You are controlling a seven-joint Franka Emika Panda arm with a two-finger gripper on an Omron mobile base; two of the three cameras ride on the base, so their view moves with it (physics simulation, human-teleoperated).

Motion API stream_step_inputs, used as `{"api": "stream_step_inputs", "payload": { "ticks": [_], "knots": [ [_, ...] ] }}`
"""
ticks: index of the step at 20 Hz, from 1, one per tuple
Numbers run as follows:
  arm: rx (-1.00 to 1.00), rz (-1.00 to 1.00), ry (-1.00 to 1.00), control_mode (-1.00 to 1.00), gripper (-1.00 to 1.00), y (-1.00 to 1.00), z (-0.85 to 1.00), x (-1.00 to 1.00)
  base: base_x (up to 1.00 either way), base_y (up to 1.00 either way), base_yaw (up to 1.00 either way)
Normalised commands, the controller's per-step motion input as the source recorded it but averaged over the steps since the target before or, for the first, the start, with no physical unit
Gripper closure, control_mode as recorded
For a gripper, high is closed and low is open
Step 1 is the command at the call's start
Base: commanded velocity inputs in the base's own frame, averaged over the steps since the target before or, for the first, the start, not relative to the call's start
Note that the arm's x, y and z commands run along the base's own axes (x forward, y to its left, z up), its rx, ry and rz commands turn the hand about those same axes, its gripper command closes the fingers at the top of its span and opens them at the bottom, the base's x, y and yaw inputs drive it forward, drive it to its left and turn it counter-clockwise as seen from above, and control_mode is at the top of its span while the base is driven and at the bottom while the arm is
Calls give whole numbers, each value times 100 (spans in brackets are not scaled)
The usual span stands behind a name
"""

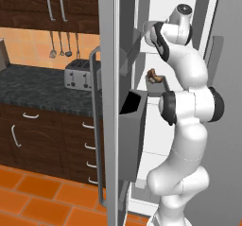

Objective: Take the meat container that has the steak and place it on the second highest rack of the freezer. Then take the vegetable container that has the mushroom and lemon wedge and place it on the highest rack of the freezer.

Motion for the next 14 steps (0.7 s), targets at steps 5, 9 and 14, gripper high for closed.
{"api": "stream_step_inputs", "payload": {
  "ticks": [5, 9, 14],
  "knots": [
    [0, 0, 3, -100, 100, -14, -49, 35, 0, 0, 0],
    [0, 0, 6, -100, 100, -6, -30, 4, 0, 0, 0],
    [0, 0, 0, -100, 100, 0, 0, 0, 0, 0, 0]
  ]
}}
